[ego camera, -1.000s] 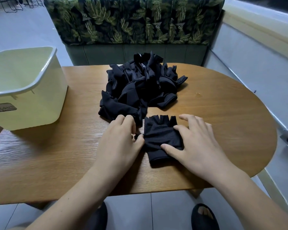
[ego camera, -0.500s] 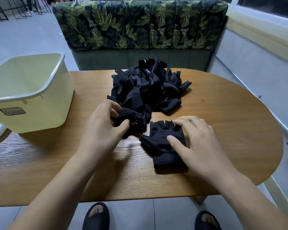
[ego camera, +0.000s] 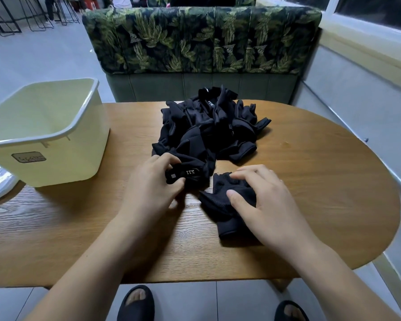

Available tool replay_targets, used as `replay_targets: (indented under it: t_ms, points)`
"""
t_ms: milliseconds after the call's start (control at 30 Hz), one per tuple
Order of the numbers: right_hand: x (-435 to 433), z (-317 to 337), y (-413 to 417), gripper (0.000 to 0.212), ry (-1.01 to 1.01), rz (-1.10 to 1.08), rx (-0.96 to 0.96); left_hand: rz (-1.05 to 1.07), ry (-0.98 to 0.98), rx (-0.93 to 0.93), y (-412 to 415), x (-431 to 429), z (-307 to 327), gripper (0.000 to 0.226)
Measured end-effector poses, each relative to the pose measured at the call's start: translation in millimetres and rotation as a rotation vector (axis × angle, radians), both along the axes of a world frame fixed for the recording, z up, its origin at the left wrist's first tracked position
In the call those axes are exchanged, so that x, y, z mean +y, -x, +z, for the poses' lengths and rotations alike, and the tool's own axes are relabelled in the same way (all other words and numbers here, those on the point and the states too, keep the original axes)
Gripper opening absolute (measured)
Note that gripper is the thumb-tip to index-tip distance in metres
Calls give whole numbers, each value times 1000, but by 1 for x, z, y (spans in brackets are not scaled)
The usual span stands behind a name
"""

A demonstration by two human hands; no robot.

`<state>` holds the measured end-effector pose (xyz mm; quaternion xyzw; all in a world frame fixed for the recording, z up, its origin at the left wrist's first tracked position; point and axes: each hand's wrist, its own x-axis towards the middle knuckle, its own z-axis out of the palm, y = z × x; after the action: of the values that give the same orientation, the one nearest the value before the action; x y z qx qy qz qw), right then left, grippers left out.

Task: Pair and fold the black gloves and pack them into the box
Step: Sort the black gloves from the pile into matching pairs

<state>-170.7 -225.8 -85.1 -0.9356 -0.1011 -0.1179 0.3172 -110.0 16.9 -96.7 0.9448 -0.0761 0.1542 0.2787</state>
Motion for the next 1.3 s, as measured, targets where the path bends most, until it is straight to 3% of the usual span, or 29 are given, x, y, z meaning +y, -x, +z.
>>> replay_targets:
  t_ms: [267,333,467,567,733,900,1033,1200,1300]
  points:
    - [1,10,2,16,-210,-18,-28,-25,260,-224,21,-7,32,34]
    - [2,15,3,14,-412,-8,93,-83,249,-277,31,-16,35,36]
    - [6,26,2,54,-1049,116,516,-267,215,-322,47,-35,33,38]
    - [2,34,2,65,-1340,157,634,-403,141,-304,53,-45,27,38]
    - [-11,33,1,33,-1328,117,551,-507,114,-199,54,-51,23,32]
    - [-18,34,-2,31,-1433,44,465,-266,585,46,52,-53,33,14]
    - [-18,36,0,35,-1471,74,490,-117,741,275,46,-54,32,30]
    - [-23,34,-1,39,-1462,142,548,-296,1028,528,47,-60,37,56]
    - [-26,30,-3,40,-1443,153,546,-355,1172,514,46,-57,37,58]
